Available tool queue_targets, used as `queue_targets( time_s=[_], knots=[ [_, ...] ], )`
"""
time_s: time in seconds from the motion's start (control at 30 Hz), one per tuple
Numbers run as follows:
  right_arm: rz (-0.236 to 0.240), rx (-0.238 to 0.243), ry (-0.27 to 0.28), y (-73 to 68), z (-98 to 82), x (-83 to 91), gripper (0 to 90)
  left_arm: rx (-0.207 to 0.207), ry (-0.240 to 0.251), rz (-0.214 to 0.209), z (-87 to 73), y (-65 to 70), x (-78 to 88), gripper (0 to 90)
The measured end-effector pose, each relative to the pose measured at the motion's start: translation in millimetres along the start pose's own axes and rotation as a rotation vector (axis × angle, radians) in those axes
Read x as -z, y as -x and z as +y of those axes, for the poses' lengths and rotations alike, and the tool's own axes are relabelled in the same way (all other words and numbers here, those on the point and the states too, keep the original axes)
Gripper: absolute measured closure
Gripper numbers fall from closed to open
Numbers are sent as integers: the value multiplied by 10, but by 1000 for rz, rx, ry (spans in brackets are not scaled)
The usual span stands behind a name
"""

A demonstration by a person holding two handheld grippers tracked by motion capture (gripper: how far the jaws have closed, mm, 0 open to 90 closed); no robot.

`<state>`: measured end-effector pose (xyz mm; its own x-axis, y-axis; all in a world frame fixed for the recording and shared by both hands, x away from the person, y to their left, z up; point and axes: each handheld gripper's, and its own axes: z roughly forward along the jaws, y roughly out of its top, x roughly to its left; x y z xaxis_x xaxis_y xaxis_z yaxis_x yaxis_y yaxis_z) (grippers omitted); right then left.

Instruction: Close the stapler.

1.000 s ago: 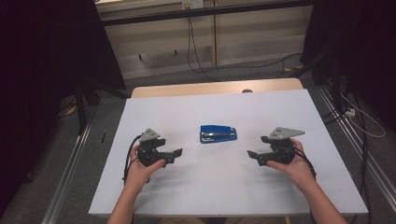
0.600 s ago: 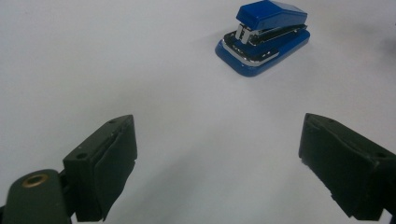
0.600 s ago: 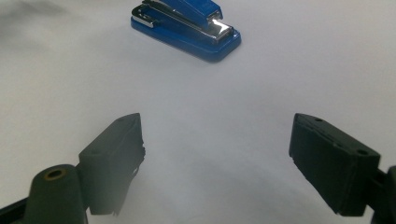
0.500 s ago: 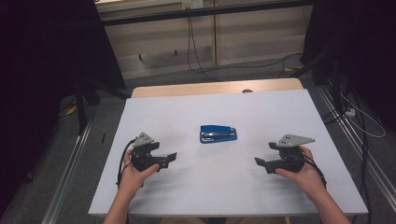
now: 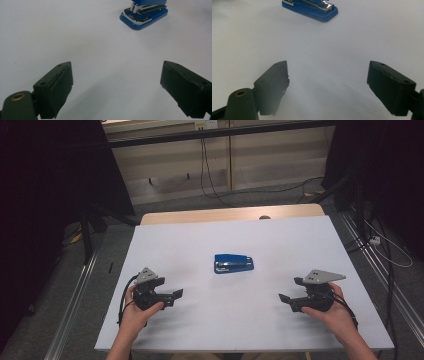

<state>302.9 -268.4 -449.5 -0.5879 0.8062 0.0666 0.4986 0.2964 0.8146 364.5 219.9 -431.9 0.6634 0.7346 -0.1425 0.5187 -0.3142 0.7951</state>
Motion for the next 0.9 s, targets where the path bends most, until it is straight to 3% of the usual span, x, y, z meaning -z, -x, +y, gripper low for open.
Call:
queue_targets(
  time_s=[0.13,0.3,0.53,0.9],
  knots=[
    [-5,1,15,-12,1,53,174,9,2,3,-34,-10,43,113],
    [-16,-3,32,-19,-13,104,173,-10,3,4,-75,-8,114,112],
    [-13,10,17,-64,-19,123,164,7,19,5,-155,-47,204,96],
    [-22,4,15,-63,-86,170,152,-20,11,5,-223,-67,232,86]
  ],
)
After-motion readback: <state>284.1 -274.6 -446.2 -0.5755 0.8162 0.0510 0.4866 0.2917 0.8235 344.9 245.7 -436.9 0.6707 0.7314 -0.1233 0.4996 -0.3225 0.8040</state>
